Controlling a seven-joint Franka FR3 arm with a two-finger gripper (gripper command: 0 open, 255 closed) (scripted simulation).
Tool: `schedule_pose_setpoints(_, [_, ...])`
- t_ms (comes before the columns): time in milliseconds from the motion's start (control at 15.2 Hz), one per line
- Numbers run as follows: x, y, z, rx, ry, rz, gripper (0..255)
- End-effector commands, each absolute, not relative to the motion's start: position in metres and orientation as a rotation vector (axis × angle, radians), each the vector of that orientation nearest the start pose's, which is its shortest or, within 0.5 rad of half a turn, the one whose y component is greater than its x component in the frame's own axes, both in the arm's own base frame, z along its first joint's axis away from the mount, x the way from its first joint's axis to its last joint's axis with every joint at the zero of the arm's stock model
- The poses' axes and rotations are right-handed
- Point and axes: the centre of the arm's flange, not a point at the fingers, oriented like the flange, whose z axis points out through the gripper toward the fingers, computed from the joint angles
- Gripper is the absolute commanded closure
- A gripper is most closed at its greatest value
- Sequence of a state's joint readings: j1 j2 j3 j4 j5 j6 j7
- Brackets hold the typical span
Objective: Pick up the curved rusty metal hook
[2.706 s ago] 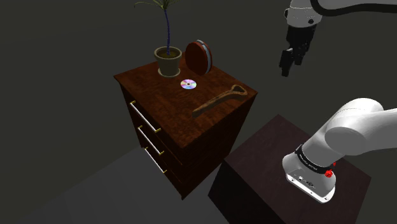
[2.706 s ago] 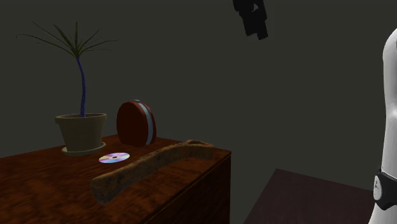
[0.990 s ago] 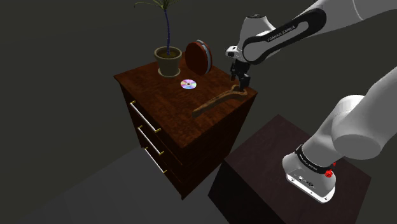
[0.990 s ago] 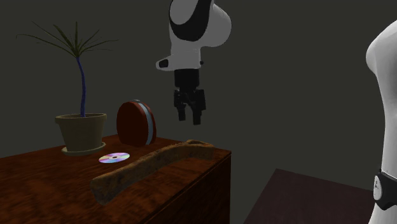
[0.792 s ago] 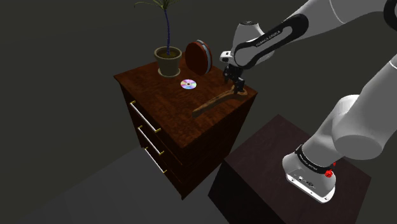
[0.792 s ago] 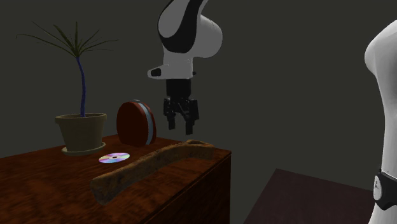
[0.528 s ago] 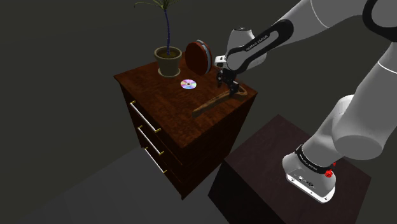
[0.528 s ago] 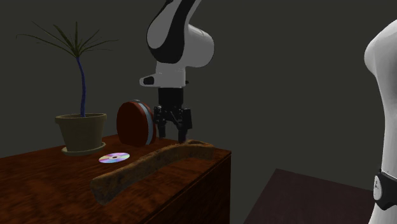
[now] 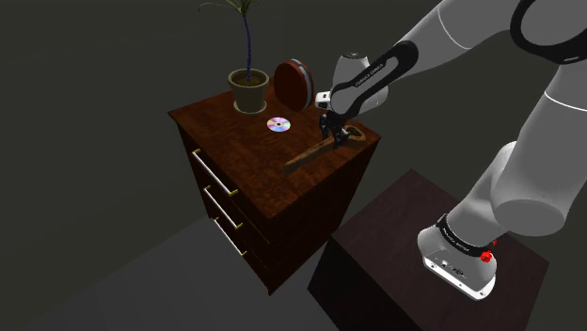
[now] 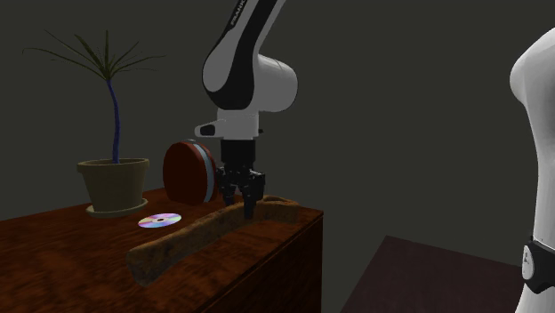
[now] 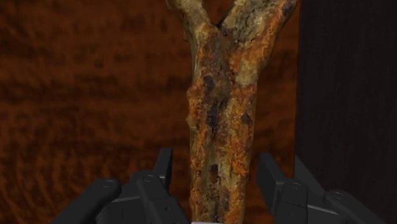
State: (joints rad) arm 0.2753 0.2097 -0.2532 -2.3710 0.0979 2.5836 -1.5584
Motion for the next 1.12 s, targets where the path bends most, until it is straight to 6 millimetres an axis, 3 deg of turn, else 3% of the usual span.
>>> schedule_pose_setpoints(0, [0.51,0.008,0.24,-2.301,-2.151,-0.014,255])
schedule_pose_setpoints(528, [0.51,0.008,0.239,-2.301,-2.151,-0.014,255])
schedule_pose_setpoints(1056, [0.51,0.008,0.282,-2.301,-2.151,-0.014,255])
